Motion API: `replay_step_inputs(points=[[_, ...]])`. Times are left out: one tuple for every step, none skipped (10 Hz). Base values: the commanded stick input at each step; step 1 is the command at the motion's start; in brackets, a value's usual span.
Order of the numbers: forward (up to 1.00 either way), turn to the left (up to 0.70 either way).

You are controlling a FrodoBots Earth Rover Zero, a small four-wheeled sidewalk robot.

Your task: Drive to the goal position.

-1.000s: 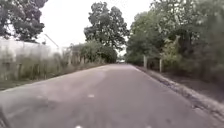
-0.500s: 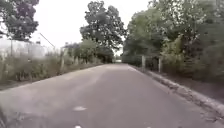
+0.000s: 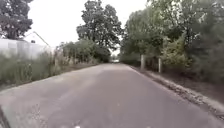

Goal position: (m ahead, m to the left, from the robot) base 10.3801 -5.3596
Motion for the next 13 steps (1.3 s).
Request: replay_step_inputs(points=[[1.00,-0.02],[1.00,-0.02],[1.00,-0.02],[1.00,-0.02],[1.00,-0.02],[1.00,-0.02],[1.00,-0.02],[1.00,-0.02],[1.00,-0.02],[1.00,-0.02],[1.00,-0.02],[1.00,-0.04],[1.00,-0.05]])
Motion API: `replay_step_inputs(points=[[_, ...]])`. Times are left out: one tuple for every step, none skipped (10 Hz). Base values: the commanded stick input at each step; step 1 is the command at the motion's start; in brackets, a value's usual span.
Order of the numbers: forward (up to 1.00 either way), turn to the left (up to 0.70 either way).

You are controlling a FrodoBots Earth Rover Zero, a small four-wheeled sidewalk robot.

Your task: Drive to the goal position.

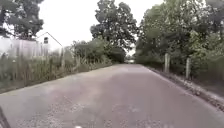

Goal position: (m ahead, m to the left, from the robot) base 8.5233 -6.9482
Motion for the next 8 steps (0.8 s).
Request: replay_step_inputs(points=[[1.00,-0.07],[1.00,-0.07],[1.00,-0.07],[1.00,-0.07],[1.00,-0.07],[1.00,-0.07],[1.00,-0.07],[1.00,-0.07]])
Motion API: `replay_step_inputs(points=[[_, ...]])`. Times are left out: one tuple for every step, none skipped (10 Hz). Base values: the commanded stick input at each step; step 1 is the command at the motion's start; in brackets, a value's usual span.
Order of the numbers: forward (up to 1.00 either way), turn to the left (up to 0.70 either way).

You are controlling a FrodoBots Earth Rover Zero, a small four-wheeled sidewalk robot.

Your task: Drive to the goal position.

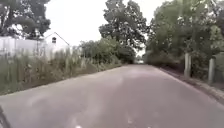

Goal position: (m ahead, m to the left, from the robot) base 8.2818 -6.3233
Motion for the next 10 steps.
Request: replay_step_inputs(points=[[1.00,-0.07],[1.00,-0.08],[1.00,-0.08],[1.00,-0.08],[1.00,-0.08],[1.00,-0.08],[1.00,-0.08],[1.00,-0.08],[1.00,-0.08],[1.00,-0.08]])
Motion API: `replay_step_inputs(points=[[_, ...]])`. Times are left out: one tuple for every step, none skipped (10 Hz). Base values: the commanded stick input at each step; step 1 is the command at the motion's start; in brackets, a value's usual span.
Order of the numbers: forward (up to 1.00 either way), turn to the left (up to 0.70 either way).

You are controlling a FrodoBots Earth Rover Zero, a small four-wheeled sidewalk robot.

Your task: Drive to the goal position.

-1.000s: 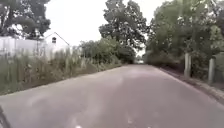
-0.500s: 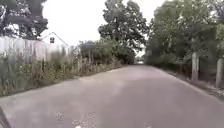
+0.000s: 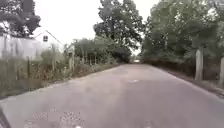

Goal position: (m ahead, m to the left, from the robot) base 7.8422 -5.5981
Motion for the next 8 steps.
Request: replay_step_inputs(points=[[1.00,-0.08],[1.00,-0.08],[1.00,-0.08],[1.00,-0.08],[1.00,-0.08],[1.00,-0.08],[1.00,-0.08],[1.00,-0.08]])
